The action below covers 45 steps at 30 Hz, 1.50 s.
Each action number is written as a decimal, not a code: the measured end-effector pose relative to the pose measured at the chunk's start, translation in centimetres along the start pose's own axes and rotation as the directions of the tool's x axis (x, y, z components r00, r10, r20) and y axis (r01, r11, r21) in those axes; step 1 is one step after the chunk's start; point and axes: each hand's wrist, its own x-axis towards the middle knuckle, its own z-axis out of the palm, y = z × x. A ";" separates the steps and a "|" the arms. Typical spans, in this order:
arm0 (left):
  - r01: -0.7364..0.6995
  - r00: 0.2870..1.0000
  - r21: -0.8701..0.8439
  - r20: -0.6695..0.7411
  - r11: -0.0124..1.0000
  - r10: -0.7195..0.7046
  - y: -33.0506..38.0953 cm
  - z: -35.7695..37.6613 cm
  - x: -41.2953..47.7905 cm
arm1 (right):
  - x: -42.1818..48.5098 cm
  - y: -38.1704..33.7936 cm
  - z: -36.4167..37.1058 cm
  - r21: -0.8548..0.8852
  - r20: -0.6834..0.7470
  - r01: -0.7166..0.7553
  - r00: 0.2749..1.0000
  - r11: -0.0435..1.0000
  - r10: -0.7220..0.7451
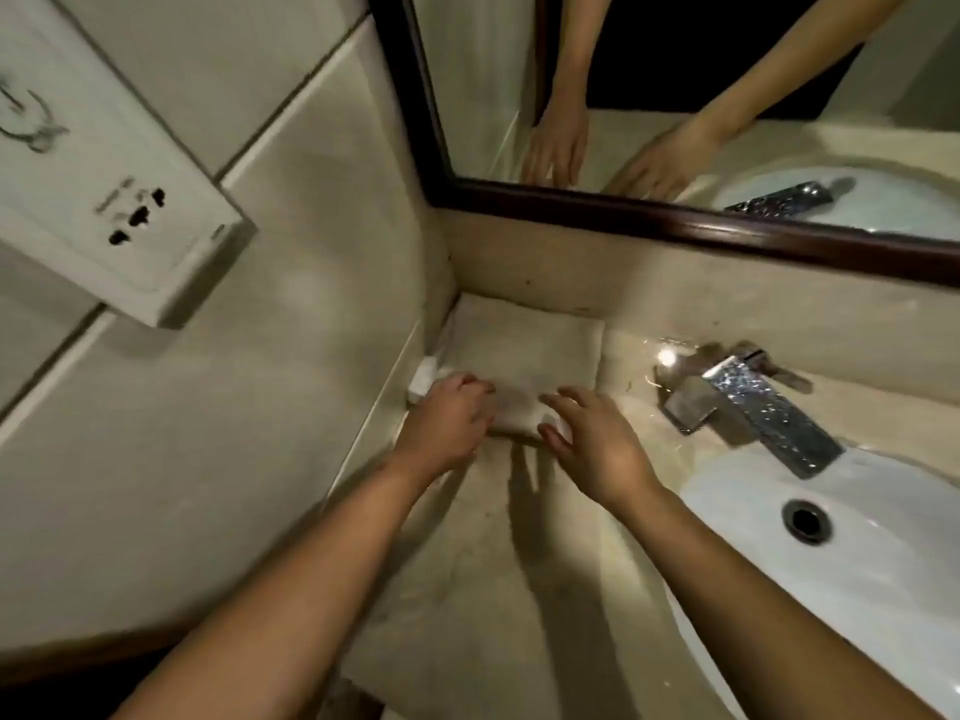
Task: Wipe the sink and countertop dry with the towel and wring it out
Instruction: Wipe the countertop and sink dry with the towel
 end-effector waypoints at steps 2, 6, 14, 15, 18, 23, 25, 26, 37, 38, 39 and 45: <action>-0.039 0.999 0.046 -0.032 0.998 0.041 -1.8 1.2 1.4 | 2.1 -0.3 2.2 -0.054 0.055 0.044 0.998 0.998 -0.041; -0.047 0.993 0.098 -0.105 0.994 0.057 -4.1 3.1 2.5 | 4.3 -0.4 5.4 -0.180 0.012 0.085 0.996 0.980 -0.084; -0.174 0.942 -0.057 -0.299 0.983 0.150 -5.6 4.5 3.4 | 5.2 1.3 6.6 0.065 -0.148 0.104 0.985 0.992 -0.094; -0.192 0.937 -0.119 -0.316 0.974 0.146 -5.5 4.2 3.7 | 5.5 1.3 6.1 0.212 -0.145 0.082 0.988 0.974 -0.052; -0.180 0.950 -0.220 -0.292 0.959 0.112 -5.5 3.4 3.8 | 6.0 1.3 4.0 0.515 -0.071 -0.054 0.992 0.855 0.105; 0.106 0.977 -0.137 -0.171 0.985 -0.129 -5.1 4.3 2.5 | 4.0 2.7 2.6 0.123 -0.003 0.180 0.983 0.976 -0.181; 0.167 0.963 -0.113 -0.196 0.979 -0.187 -4.2 4.6 2.1 | 2.9 2.1 2.5 -0.013 0.144 0.241 0.961 0.970 -0.237; 0.210 0.951 -0.134 -0.202 0.968 -0.234 -3.7 4.6 2.1 | 2.6 1.4 2.5 -0.066 0.238 0.263 0.941 0.963 -0.241; 0.419 0.854 -0.713 0.098 0.562 -0.511 -1.1 3.0 6.3 | 13.6 1.0 0.5 -0.003 0.103 0.036 0.994 0.999 -0.035; 0.401 0.858 -0.775 0.131 0.488 -0.496 -1.0 2.6 6.5 | 14.5 0.5 0.7 0.003 0.156 0.076 0.985 0.997 -0.076; 0.364 0.866 -0.822 0.124 0.439 -0.485 -1.1 2.4 6.6 | 15.2 0.2 1.0 0.049 0.210 0.103 0.972 0.994 -0.111; -0.032 0.961 -0.936 -0.126 0.352 -0.247 -0.9 0.9 5.7 | 14.7 -0.5 -0.5 0.631 0.430 -0.299 0.903 0.716 -0.002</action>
